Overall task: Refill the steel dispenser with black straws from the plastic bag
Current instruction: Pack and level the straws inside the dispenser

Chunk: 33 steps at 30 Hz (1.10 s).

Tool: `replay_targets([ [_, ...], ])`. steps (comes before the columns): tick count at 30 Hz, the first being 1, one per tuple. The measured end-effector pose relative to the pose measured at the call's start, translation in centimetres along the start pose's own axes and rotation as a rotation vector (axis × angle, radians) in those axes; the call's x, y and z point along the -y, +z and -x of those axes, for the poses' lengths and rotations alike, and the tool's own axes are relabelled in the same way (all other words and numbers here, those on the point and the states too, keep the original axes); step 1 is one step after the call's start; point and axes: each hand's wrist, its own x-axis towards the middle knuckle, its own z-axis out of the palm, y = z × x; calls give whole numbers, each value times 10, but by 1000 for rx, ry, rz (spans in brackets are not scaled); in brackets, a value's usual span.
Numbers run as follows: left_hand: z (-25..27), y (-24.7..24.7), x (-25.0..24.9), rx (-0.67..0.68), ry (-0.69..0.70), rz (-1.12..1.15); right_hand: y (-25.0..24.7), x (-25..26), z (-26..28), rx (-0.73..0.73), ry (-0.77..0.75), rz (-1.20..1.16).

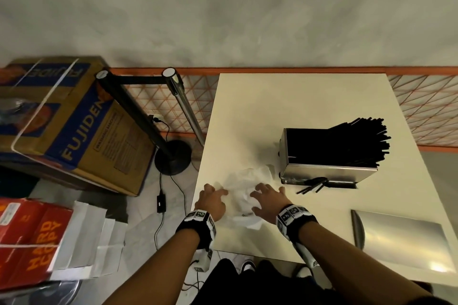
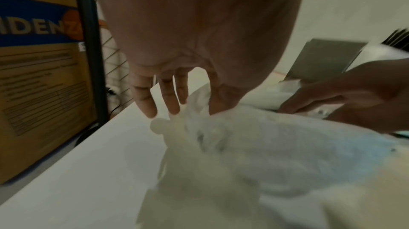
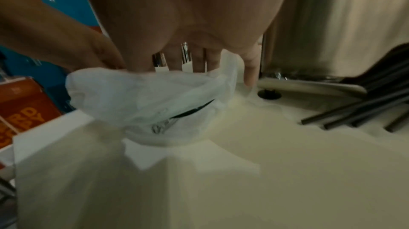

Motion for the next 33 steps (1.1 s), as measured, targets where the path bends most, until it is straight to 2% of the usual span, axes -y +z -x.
replay_targets([
  [4,6,-19,-26,-228,78,-57,-10,12,3,-259,-62,8],
  [6,10,-22,-34,-277,139,-80,-10,16,5,-377,-77,10],
  [10,15,-16,-38,-266,216,-75,-12,19,11,-478,-70,-30],
  [14,19,-21,-48,-316,294,10,-28,5,26,-586,-69,-143],
  [17,21,-30,-69,-334,427,109,-44,-20,41,-704,-28,-234],
  [22,19,-36,-136,-353,696,172,-89,-67,62,-954,15,-250],
  [25,13,-30,-185,-338,802,161,-119,-98,72,-1055,67,-229],
  [29,10,-17,-240,-285,823,112,-147,-144,88,-1101,185,-169],
  [33,2,-2,-267,-230,734,2,-158,-191,97,-1075,382,-276],
])
